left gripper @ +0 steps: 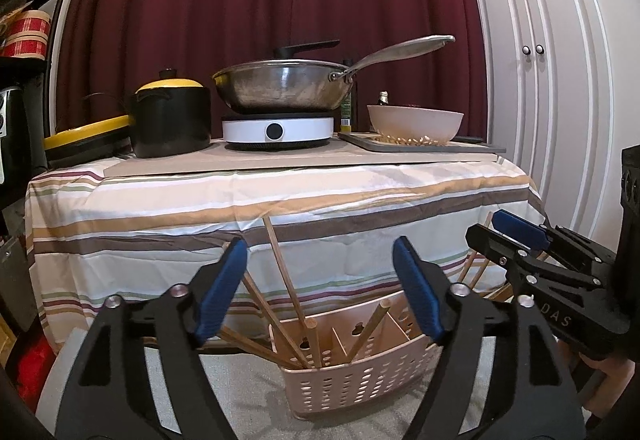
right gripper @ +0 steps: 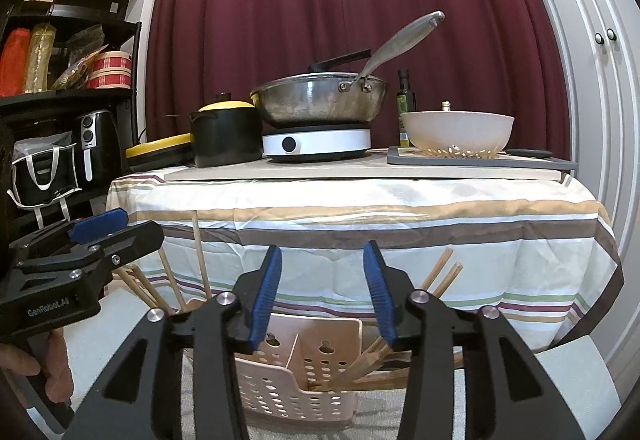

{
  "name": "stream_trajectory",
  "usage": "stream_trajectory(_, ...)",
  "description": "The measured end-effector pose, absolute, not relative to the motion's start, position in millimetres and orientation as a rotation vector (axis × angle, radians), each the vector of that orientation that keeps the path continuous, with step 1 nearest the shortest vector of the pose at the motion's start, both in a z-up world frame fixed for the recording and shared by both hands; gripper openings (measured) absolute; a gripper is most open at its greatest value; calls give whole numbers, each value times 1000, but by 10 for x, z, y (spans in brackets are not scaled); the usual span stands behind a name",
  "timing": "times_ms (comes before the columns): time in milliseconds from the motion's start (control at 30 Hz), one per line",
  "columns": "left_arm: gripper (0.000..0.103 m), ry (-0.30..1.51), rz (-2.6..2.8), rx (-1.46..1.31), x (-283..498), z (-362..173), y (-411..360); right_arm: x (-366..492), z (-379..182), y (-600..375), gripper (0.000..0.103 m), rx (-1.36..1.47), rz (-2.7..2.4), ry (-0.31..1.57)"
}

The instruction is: Organize utensils

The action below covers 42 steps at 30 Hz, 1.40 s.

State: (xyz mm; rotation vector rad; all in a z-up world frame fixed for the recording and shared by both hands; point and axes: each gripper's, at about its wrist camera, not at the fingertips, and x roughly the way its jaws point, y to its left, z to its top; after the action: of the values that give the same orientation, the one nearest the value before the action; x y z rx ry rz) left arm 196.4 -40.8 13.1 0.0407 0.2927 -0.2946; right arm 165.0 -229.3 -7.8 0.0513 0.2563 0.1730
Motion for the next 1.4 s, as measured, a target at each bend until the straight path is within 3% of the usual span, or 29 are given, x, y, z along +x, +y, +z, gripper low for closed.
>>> stream_trajectory(400, 89, 247, -280, 40, 1814, 248, -375, 1534, 69, -2241, 66, 35, 169, 226)
stream_trajectory(667, 93, 221, -247, 57, 1647, 324, -355, 1425, 135, -2225, 78, 38, 147, 220)
stream_trajectory(1400, 99, 223, -114, 75, 531, 275, -189, 519, 105, -2335, 85, 88, 31, 277)
